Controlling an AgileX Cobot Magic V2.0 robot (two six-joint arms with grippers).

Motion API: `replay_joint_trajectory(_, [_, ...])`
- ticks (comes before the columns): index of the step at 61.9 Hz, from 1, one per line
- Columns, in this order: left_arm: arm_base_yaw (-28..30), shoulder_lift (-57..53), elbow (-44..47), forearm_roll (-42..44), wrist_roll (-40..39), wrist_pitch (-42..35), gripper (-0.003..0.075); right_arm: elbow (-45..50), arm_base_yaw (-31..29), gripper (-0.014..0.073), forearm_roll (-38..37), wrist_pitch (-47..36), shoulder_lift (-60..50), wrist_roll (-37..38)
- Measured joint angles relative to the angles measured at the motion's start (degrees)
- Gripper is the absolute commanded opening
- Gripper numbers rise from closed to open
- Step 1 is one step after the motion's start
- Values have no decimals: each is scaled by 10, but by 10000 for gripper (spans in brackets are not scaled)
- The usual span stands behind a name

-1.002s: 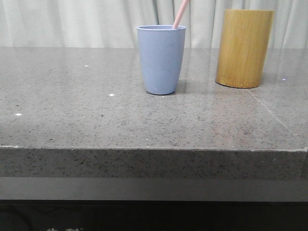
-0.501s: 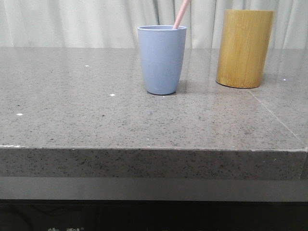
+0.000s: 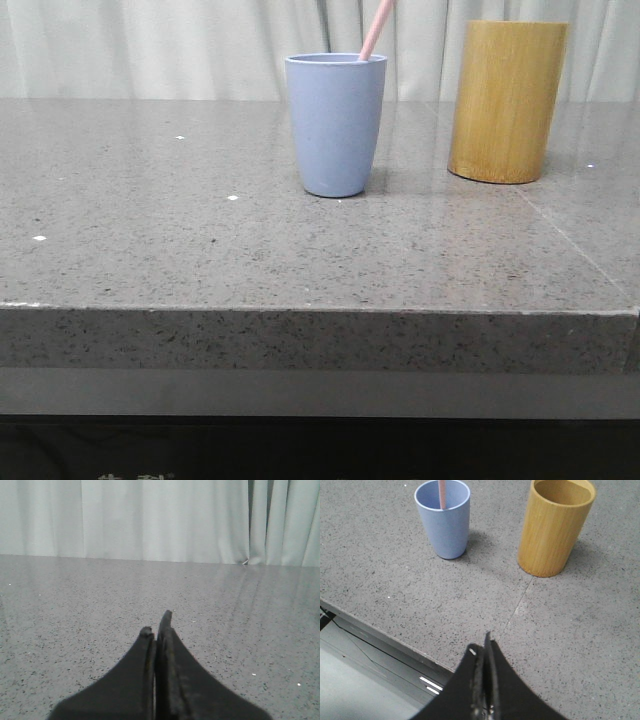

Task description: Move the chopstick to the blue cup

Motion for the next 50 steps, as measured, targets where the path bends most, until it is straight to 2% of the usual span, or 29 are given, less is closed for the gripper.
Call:
replay_joint_trajectory(27, [1, 0, 0, -7, 0, 0, -19, 0, 0, -67, 0, 0, 0, 0])
replay_joint_trajectory(50, [1, 0, 0, -2, -30, -7, -19, 0, 0, -67, 0, 0, 0, 0])
